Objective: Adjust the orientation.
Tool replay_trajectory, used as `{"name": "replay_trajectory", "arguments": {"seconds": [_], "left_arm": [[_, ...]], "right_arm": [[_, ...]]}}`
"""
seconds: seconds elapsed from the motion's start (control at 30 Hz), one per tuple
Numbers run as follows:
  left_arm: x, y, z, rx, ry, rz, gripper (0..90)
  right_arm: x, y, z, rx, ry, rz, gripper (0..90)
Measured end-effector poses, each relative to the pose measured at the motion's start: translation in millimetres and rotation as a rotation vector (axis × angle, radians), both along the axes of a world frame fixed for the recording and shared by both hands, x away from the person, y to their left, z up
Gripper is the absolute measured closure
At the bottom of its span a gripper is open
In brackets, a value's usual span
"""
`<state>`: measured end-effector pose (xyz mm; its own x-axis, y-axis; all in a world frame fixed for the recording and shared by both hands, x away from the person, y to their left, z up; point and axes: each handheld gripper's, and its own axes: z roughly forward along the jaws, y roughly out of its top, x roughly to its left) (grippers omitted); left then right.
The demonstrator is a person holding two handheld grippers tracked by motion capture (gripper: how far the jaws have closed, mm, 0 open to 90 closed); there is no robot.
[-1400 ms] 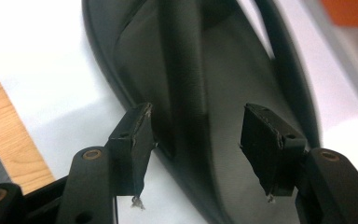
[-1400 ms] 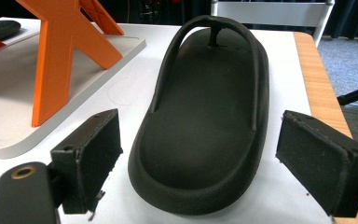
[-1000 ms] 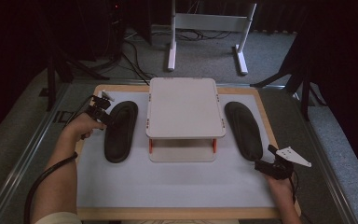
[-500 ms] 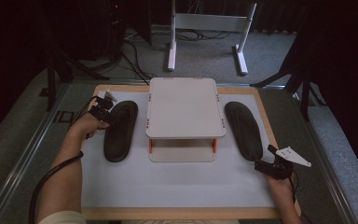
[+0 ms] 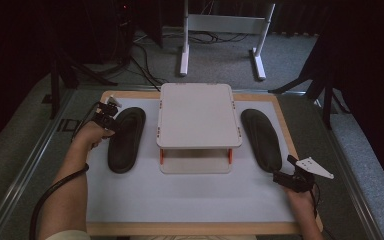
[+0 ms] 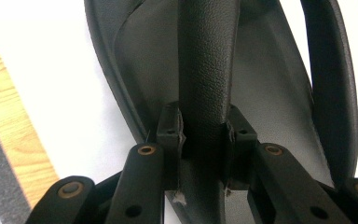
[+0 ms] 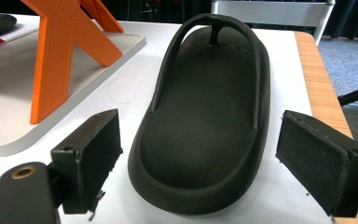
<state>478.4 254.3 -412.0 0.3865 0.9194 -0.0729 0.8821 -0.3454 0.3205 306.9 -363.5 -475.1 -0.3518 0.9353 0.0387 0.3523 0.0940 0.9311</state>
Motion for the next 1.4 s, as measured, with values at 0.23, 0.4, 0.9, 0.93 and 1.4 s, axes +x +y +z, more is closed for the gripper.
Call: {"name": "replay_trajectory", "arguments": {"seconds": [0.23,0.4,0.9,0.93,1.4], "left_arm": [[-9.2,4.6,23.7,-0.018,-0.040,0.018,73.2],[-14.7,6.4,44.1,-0.052,-0.078,0.028,73.2],[-23.8,-17.5,114.8,0.006,-0.143,-0.013,73.2],[-24.1,-19.1,120.6,0.007,-0.149,-0.011,73.2],[-29.3,-56.5,180.0,-0.030,-0.222,-0.068,73.2]], "right_arm": [[0.3,0.5,-0.2,-0.004,0.002,-0.002,13.2],[0.5,0.6,-0.2,-0.005,0.005,-0.003,13.2],[0.8,0.8,-0.4,-0.009,0.008,-0.005,13.2],[0.8,0.9,-0.4,-0.010,0.008,-0.005,13.2],[0.7,1.5,-0.5,-0.017,0.002,-0.005,13.2]]}}
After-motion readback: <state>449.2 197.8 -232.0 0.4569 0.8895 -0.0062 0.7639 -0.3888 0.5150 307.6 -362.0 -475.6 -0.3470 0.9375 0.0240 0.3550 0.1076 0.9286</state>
